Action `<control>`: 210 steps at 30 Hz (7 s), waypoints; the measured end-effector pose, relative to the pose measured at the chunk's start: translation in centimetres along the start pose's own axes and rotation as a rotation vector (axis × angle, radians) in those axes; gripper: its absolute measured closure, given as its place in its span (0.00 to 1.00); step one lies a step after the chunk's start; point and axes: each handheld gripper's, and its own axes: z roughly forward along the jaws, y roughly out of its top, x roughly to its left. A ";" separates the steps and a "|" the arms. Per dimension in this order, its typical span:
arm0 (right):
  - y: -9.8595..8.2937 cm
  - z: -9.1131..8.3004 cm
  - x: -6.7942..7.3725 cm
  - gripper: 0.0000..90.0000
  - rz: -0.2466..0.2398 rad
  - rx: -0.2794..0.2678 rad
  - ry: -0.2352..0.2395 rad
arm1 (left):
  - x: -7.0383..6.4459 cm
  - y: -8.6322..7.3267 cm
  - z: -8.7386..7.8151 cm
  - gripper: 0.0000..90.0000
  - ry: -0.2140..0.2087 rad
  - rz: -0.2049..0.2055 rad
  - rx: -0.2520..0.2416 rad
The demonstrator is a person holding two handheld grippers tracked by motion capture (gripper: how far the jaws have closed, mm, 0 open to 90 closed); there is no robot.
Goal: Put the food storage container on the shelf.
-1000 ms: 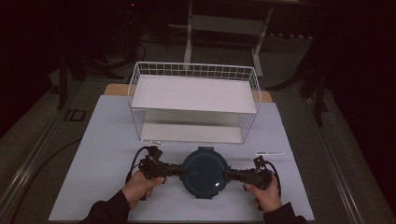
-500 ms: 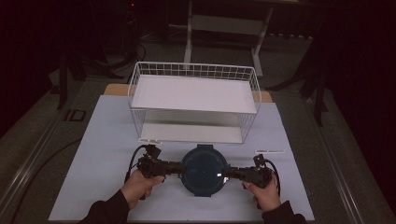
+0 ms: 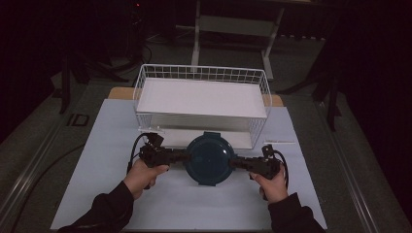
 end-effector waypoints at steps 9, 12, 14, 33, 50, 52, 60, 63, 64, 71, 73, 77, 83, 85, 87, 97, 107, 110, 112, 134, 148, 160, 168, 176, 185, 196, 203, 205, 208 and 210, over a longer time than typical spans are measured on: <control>2.2 1.5 -1.7 0.63 -0.045 -0.006 -0.010 | 2.7 0.9 0.6 0.63 -0.002 -0.003 -0.051; 2.4 2.1 -2.5 0.63 -0.051 -0.021 -0.006 | 3.5 1.2 0.8 0.63 0.006 0.000 -0.067; 2.7 2.5 -3.0 0.63 -0.059 -0.029 -0.007 | 4.2 1.3 1.0 0.63 0.004 0.001 -0.071; 3.1 4.8 -6.3 0.62 -0.057 -0.024 -0.079 | 7.7 0.8 3.1 0.63 0.033 -0.038 -0.084; 4.0 5.3 -6.5 0.56 -0.085 -0.042 -0.162 | 8.1 0.9 3.6 0.59 0.076 -0.045 -0.141; 4.0 5.3 -6.5 0.55 -0.088 -0.042 -0.170 | 7.9 0.8 3.8 0.58 0.063 -0.076 -0.151; 4.1 5.5 -6.2 0.52 -0.140 -0.070 -0.212 | 8.4 0.7 3.9 0.55 0.095 -0.043 -0.195; 4.2 5.5 -6.1 0.52 -0.158 -0.077 -0.224 | 8.4 0.8 3.9 0.51 0.114 -0.036 -0.196; 4.2 5.6 -6.1 0.52 -0.166 -0.078 -0.227 | 8.5 0.8 3.9 0.49 0.117 -0.035 -0.196; 4.3 5.8 -5.8 0.50 -0.191 -0.110 -0.270 | 8.4 0.9 4.1 0.41 0.161 -0.022 -0.213; 4.3 5.8 -5.8 0.49 -0.194 -0.116 -0.280 | 8.3 0.9 4.1 0.41 0.177 -0.005 -0.221; 4.3 5.9 -5.7 0.47 -0.180 -0.124 -0.289 | 8.0 1.1 4.2 0.40 0.218 0.029 -0.229; 4.3 5.9 -5.5 0.43 -0.201 -0.130 -0.318 | 7.8 1.0 4.1 0.35 0.202 0.071 -0.213; 4.2 5.9 -5.4 0.43 -0.210 -0.130 -0.323 | 7.7 0.8 4.0 0.29 0.157 0.093 -0.211; 4.1 5.9 -5.3 0.43 -0.243 -0.139 -0.327 | 7.2 0.7 4.2 0.24 0.139 0.086 -0.205; 3.7 5.0 -3.0 0.41 -0.249 -0.142 -0.295 | 5.4 0.3 3.5 0.04 0.075 0.156 -0.169; 1.8 5.1 0.0 0.46 -0.281 -0.097 -0.252 | 3.2 -0.9 1.7 0.01 0.099 0.226 -0.136; 1.0 5.6 0.8 0.53 -0.290 -0.071 -0.242 | 2.6 -1.5 1.1 0.01 0.105 0.226 -0.153; 0.4 5.9 1.2 0.58 -0.295 -0.057 -0.237 | 2.2 -1.8 0.6 0.01 0.108 0.226 -0.175; -2.0 9.6 3.6 1.00 -0.345 0.064 -0.189 | 1.1 -4.8 -0.8 0.01 0.106 0.220 -0.183; -0.8 11.1 1.5 1.00 -0.328 0.047 -0.294 | 0.6 -4.9 -0.6 0.01 0.117 0.261 -0.186; 0.8 12.2 0.0 1.00 -0.330 0.031 -0.339 | 0.8 -5.2 -0.6 0.01 0.116 0.257 -0.189; 1.8 12.7 -1.1 1.00 -0.314 0.009 -0.374 | 0.9 -5.2 -0.7 0.01 0.113 0.251 -0.192; 2.4 13.3 -1.2 1.00 -0.340 0.011 -0.382 | 1.0 -5.3 -0.6 0.01 0.112 0.247 -0.188; 1.1 13.0 0.2 0.74 -0.375 0.017 -0.345 | 0.5 -5.2 -0.9 0.01 0.113 0.272 -0.185; -0.5 10.9 1.1 0.15 -0.367 -0.005 -0.285 | -0.6 -5.6 -1.6 0.01 0.111 0.314 -0.192; -1.4 8.3 1.6 0.16 -0.346 -0.059 -0.272 | -1.1 -6.0 -1.8 0.01 0.099 0.324 -0.184; -2.0 6.8 2.0 0.16 -0.371 -0.073 -0.289 | -1.3 -6.2 -1.8 0.01 0.098 0.330 -0.175; -2.3 6.2 2.1 0.16 -0.376 -0.077 -0.302 | -1.3 -6.3 -1.8 0.01 0.094 0.334 -0.171; -2.9 5.2 2.1 0.16 -0.375 -0.084 -0.305 | -1.4 -6.3 -1.8 0.01 0.095 0.338 -0.172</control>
